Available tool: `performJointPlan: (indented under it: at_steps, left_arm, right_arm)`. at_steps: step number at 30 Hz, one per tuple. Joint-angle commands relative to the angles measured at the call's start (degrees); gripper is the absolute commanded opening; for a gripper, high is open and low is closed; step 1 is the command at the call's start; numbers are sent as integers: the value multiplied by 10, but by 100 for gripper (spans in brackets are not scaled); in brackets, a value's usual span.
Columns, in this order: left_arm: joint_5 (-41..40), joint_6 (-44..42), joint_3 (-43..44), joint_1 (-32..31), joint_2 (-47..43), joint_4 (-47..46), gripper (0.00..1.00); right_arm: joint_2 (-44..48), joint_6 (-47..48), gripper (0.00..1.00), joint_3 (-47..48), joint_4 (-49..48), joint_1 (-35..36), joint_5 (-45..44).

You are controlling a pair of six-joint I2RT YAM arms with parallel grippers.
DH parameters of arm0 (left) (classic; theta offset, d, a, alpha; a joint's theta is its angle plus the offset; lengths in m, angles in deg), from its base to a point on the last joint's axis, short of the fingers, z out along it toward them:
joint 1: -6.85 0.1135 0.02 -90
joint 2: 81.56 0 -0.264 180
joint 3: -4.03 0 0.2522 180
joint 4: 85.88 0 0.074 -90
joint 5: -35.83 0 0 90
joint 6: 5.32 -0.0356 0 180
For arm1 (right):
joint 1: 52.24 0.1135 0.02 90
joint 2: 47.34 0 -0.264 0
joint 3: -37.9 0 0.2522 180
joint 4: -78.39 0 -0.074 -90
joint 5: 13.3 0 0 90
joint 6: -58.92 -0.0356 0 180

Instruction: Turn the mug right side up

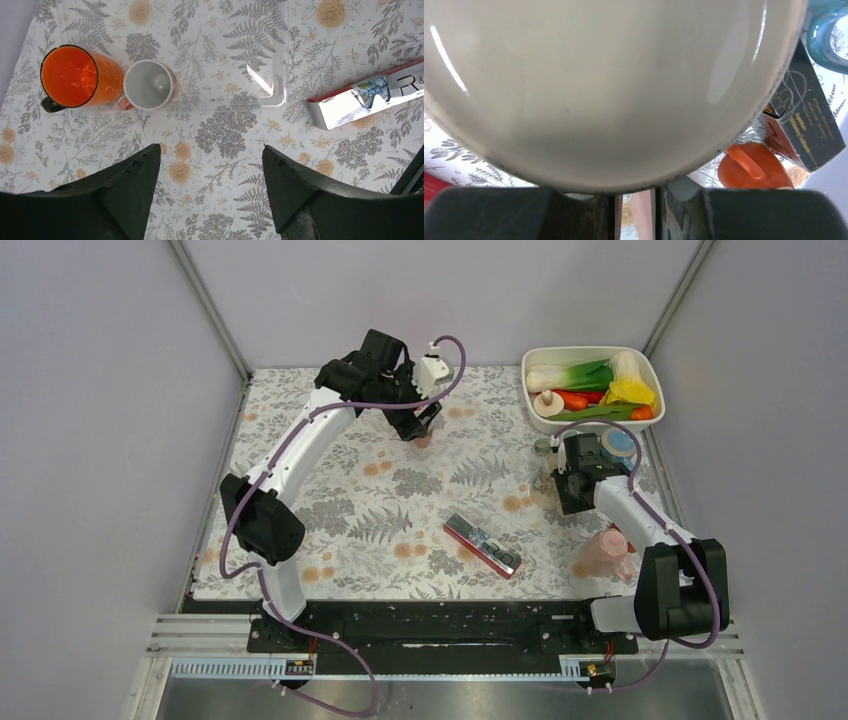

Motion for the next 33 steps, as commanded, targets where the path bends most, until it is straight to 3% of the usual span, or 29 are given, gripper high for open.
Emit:
performJointPlan:
  at_steps: [1,6,10,14,19,22,28,33]
  left_arm:
    - [27,10,-7,0,-34,-15,77]
    - [32,16,-7,0,-33,-15,77]
    - [35,18,-7,0,-33,-14,77]
    - [36,16,-9,0,-33,-15,78]
    - [37,17,-7,0,-34,-15,78]
    - [36,16,-8,0,-37,-14,78]
    - [31,16,-10,0,-45,-14,78]
    - [29,19,-13,0,-55,-15,78]
  right_arm:
    - [11,4,19,-7,-14,2,98]
    - [8,-83,27,-5,-36,10,177]
    - [9,-149,38,-10,-43,22,154]
    - [0,-165,40,-16,-50,29,135]
    - [-10,-158,55,-1,-53,36,130]
    - [-15,-151,57,-1,-76,38,121]
    - [-57,-133,52,14,-83,37,102]
    - [-61,-135,23,16,-89,38,99]
